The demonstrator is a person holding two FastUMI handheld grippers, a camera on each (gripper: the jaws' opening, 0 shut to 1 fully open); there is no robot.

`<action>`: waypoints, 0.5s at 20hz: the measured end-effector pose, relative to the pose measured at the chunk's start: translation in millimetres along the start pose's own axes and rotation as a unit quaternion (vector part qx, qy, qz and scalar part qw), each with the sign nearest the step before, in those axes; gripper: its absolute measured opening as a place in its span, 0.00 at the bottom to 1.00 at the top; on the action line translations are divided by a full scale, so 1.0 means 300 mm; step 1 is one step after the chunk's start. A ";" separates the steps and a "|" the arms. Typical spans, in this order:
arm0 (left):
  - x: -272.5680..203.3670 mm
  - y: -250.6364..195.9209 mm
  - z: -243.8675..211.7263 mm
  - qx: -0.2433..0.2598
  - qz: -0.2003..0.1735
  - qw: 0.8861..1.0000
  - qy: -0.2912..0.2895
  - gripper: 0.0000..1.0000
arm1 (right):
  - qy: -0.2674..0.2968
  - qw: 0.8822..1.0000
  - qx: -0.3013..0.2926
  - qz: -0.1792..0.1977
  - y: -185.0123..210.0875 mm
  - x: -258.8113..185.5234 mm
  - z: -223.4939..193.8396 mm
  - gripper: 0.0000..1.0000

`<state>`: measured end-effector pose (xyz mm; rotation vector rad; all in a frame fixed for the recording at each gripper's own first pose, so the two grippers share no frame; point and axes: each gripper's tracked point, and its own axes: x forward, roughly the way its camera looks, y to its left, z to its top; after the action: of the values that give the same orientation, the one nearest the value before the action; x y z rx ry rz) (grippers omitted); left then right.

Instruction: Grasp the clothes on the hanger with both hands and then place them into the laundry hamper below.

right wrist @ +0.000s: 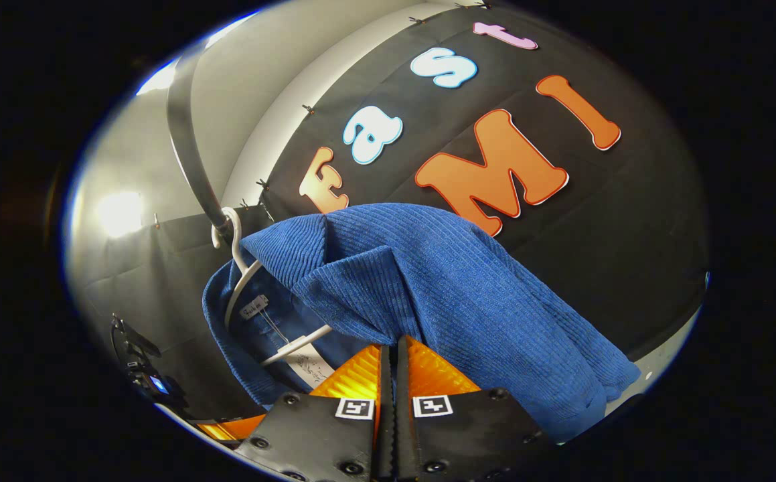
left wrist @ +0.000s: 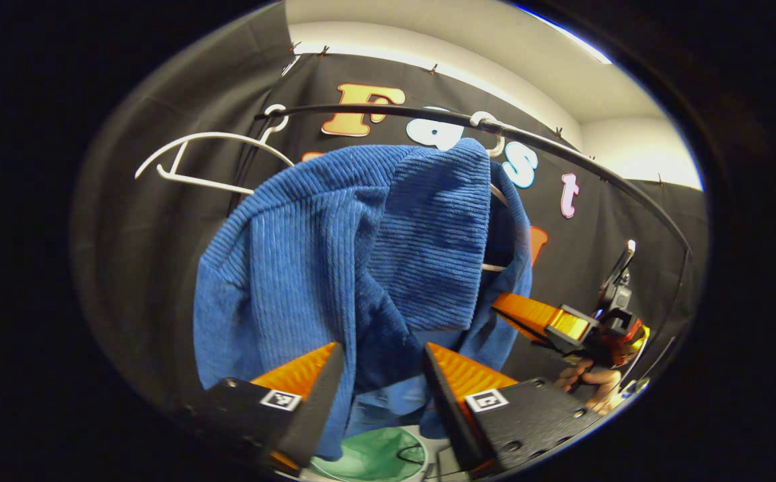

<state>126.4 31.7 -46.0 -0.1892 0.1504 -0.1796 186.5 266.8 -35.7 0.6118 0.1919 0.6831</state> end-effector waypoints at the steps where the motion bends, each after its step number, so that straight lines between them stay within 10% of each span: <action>1: 0.008 -0.006 -0.008 -0.001 0.002 1.000 -0.002 0.77 | 0.000 1.000 0.001 0.001 0.000 -0.007 0.001 0.08; 2: 0.004 0.002 -0.012 0.009 0.013 1.000 -0.003 0.95 | -0.001 1.000 0.001 0.000 -0.002 -0.015 0.005 0.08; 10: 0.124 0.054 -0.030 0.076 0.077 0.994 -0.002 0.95 | -0.017 1.000 -0.002 0.000 0.013 -0.070 0.049 0.08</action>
<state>163.7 38.8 -62.8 -0.0271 0.1455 -0.0375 173.5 248.9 -22.1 0.6203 0.1586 0.6720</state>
